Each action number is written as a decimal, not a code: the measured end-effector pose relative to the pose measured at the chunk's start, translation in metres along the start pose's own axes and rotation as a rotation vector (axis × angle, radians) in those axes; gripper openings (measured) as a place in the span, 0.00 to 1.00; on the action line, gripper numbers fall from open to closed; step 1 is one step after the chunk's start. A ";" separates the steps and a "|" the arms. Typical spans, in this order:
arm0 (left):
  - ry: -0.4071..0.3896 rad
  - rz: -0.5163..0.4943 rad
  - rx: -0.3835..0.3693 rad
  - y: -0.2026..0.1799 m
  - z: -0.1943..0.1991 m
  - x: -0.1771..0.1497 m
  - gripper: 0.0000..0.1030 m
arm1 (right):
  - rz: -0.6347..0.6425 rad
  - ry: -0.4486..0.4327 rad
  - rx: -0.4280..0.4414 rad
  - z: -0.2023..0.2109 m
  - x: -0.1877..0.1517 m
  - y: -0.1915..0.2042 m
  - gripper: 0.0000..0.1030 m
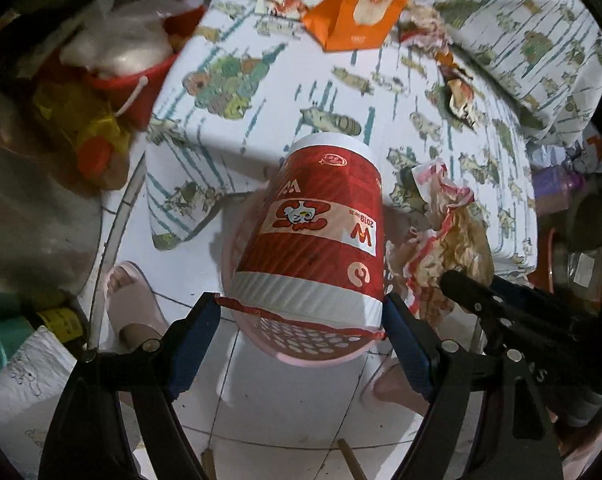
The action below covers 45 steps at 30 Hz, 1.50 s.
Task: Collect trash
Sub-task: 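Open the left gripper to drop the cup while the right gripper releases the wrapper into the basket, then raise both open tools back over the stool, left tool toward the orange paper box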
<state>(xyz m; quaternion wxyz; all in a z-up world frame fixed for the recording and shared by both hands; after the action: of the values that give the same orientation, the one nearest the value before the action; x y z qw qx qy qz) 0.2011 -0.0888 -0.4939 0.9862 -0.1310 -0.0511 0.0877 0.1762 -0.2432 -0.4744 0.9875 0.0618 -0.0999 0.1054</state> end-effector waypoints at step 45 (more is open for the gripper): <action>-0.539 0.002 0.041 0.012 0.134 0.058 1.00 | -0.028 -0.299 -0.100 0.089 0.036 -0.015 0.49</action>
<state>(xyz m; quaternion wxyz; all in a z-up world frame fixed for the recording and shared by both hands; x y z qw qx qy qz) 0.2390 -0.0330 -0.3639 0.9393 -0.0831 -0.3100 0.1212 0.1974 -0.2633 -0.3818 0.9648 0.0288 -0.2502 0.0763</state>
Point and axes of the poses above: each gripper's, at about its wrist camera, not at the fingertips, and z roughly against the way its jaws point, y to its left, x to its top, the point moved 9 cm from there along -z, roughly the way its jaws point, and after that the axes turned 14 degrees about z, right-handed, at the moved point
